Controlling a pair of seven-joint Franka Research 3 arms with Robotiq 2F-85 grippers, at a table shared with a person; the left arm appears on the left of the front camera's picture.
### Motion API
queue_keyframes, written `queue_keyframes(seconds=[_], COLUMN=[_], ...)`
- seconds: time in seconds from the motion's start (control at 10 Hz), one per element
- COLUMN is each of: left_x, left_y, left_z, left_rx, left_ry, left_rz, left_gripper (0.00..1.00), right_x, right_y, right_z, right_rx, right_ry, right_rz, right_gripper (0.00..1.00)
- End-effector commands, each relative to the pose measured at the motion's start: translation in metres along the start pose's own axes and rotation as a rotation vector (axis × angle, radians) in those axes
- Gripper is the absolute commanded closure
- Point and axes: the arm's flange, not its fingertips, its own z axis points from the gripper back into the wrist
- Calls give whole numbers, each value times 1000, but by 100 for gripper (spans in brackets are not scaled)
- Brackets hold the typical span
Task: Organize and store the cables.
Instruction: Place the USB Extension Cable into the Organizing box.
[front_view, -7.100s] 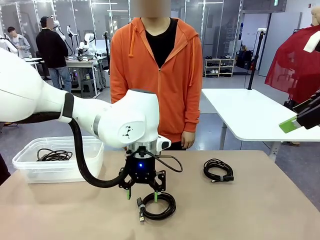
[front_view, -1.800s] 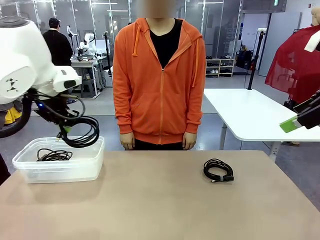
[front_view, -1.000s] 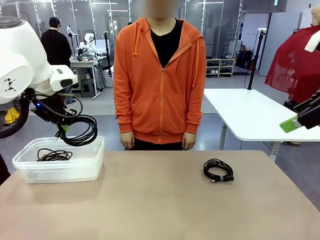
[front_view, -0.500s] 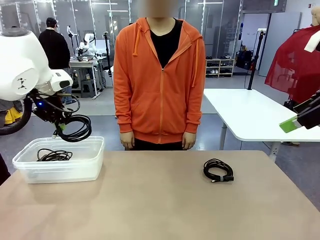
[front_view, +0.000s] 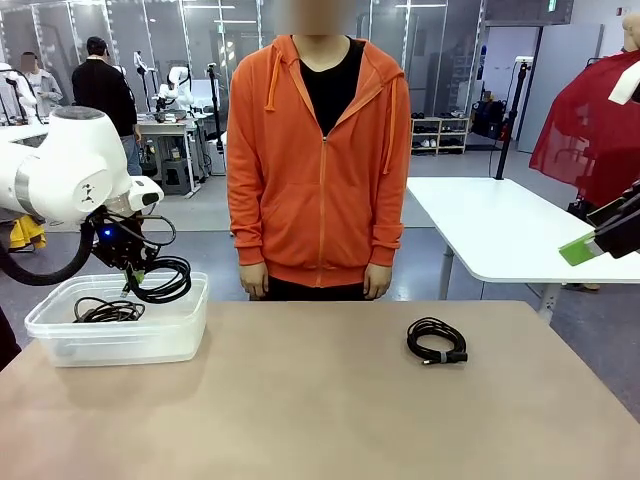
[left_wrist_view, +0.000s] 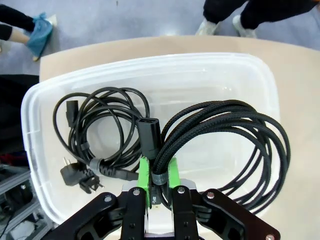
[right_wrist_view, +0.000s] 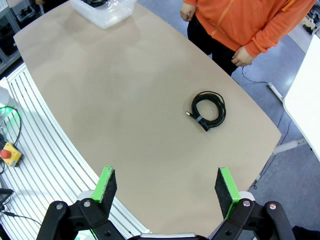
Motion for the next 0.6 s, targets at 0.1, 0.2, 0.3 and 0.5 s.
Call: queue_keyframes(seconds=[0.1,0.2,0.3,0.5], left_x=[9,12,9,6], left_y=[-8,-12,-15,-18], left_z=[-15,-29,-35,-51], left_rx=[7,5,-1,-6], left_ry=[111,126,153,194], left_rz=[14,6,2,5], left_gripper=[83,83,83,83], right_x=[-3,-3,-3,-3], right_y=[0,0,0,0], right_z=[0,0,0,0], right_rx=[-6,-6,-6,-6], right_ry=[15,15,15,15], right_rz=[-7,-7,-7,-7], right_gripper=[0,0,0,0])
